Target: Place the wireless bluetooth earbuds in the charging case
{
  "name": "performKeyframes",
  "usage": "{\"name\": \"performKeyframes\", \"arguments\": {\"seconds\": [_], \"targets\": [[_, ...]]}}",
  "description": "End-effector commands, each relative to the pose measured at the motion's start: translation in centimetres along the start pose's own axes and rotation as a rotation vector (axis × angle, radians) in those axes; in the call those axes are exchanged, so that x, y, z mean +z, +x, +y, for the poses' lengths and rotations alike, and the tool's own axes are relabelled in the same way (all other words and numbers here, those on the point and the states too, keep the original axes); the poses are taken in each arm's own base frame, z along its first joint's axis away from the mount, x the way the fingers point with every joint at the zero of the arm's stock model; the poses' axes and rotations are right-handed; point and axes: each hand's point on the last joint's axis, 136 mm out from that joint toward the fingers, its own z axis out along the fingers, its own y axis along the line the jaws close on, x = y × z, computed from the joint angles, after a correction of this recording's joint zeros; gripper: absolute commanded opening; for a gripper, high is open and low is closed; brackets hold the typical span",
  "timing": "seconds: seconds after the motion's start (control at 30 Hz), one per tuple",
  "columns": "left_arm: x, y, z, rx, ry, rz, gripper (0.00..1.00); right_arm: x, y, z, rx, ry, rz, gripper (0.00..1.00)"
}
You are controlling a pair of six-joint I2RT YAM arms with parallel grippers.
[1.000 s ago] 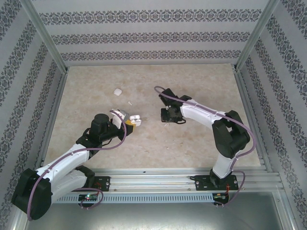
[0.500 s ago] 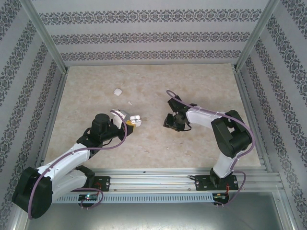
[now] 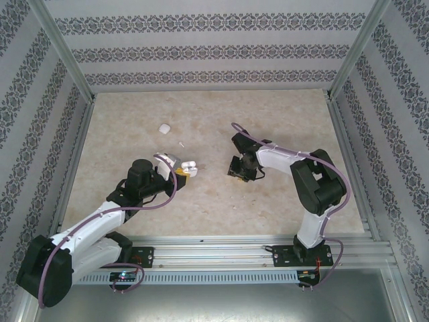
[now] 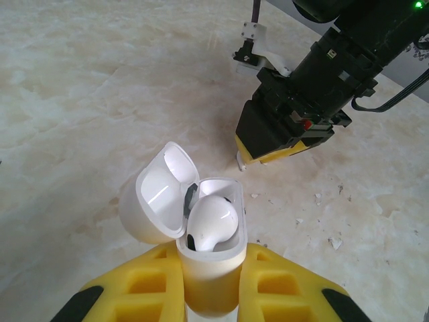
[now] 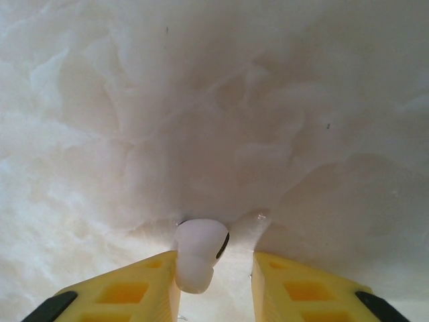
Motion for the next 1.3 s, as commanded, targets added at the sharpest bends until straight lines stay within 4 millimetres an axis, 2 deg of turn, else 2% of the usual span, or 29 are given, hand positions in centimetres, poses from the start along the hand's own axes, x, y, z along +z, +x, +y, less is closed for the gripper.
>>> {"name": "performKeyframes", "arguments": {"seconds": [0.0,0.33,0.53,0.83,1.13,1.27], "targets": [[-0.3,-0.2,-0.1,0.018,0.004,-0.019,0.00,0.8,-1.8,2.5,-0.042,-0.077,-0.036,0.31],[-0.3,-0.1,-0.2,0.020,0.011,-0.017,0.00,0.5,-2.7,3.6,-0.059,-0.079,-0.033,0.33],[-0.2,0.0,-0.2,0.020,0.013,-0.016,0.00,0.6,-2.9,3.7,-0.075,-0.071,-0.028,0.24],[0.0,-0.1,-0.8,0.018,0.053,-0.017,0.00,0.4,-2.7,3.7,-0.127,-0.063,-0.012,0.17],[0.4,-0.5,-1.2,0.022,0.086,-0.024,0.00,-2.2,-2.8,3.6,-0.249,-0.054,-0.069,0.14],[0.5,-0.9,-1.9,0.037,0.129,-0.043,0.00,-4.2,-2.6,4.7,-0.329,-0.098,-0.117,0.11]]}}
